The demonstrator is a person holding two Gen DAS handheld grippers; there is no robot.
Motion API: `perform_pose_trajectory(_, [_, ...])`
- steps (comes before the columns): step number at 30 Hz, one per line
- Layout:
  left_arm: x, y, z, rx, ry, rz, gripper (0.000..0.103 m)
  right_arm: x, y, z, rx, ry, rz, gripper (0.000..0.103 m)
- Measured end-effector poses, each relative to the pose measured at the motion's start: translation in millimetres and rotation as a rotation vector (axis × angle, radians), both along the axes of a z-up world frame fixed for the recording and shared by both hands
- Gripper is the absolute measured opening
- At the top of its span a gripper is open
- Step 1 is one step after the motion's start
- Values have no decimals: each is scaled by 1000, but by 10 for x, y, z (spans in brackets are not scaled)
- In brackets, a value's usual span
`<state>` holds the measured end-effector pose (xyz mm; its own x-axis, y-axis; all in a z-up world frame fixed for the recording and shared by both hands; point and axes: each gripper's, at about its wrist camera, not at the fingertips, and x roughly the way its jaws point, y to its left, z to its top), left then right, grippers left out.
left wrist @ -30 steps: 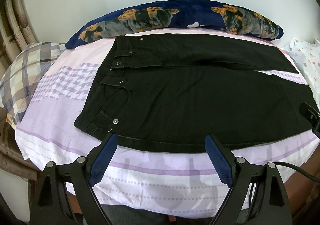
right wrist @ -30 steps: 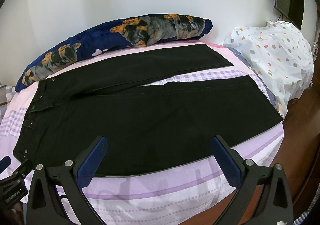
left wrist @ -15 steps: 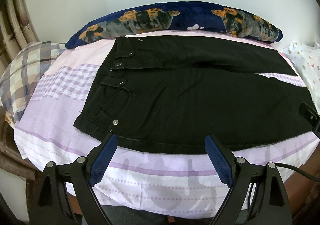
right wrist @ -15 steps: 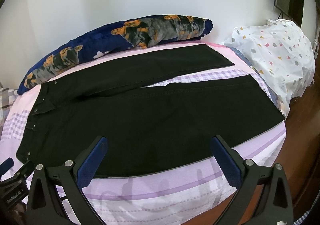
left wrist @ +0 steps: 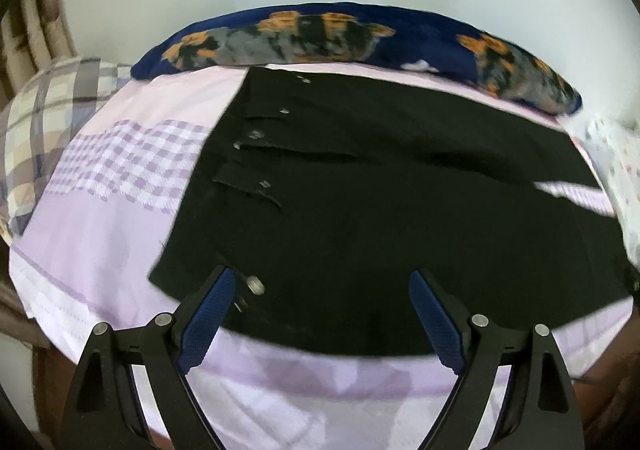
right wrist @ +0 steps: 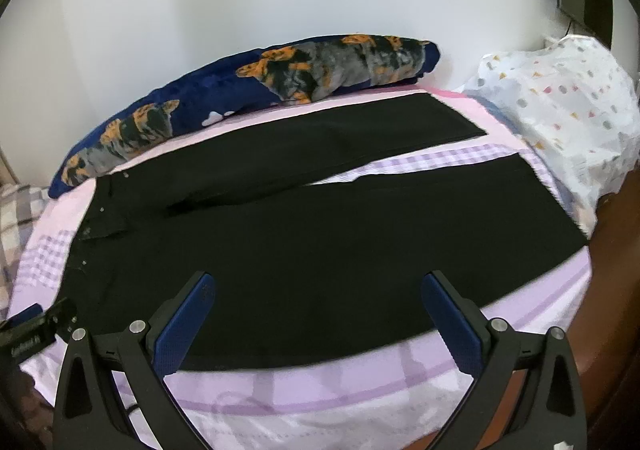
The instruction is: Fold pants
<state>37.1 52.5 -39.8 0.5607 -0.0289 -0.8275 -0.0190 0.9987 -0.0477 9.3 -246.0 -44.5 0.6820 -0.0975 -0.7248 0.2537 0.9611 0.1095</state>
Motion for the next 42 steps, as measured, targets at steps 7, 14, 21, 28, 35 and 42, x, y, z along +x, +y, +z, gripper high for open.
perform_pose_trajectory(7, [667, 654, 116, -50, -26, 41, 71, 447, 169, 71, 108, -47, 111, 102])
perform_pose_trajectory(14, [1396, 1128, 137, -322, 1, -24, 67, 953, 346, 16, 215, -25, 177, 102])
perform_pose_trajectory(21, [2217, 1462, -149, -567, 88, 5, 55, 1214, 402, -177, 204, 30, 173, 102])
perform_pose_trajectory(28, [2745, 1609, -536, -685, 171, 41, 38, 1499, 413, -361, 206, 80, 157, 102])
perform_pose_trajectory(35, [2981, 1683, -823, -701, 205, 76, 35, 1778, 514, -456, 187, 97, 181, 102])
perform_pose_trajectory(42, [3051, 1632, -898, -752, 200, 21, 31, 1989, 628, -555, 174, 106, 213, 102])
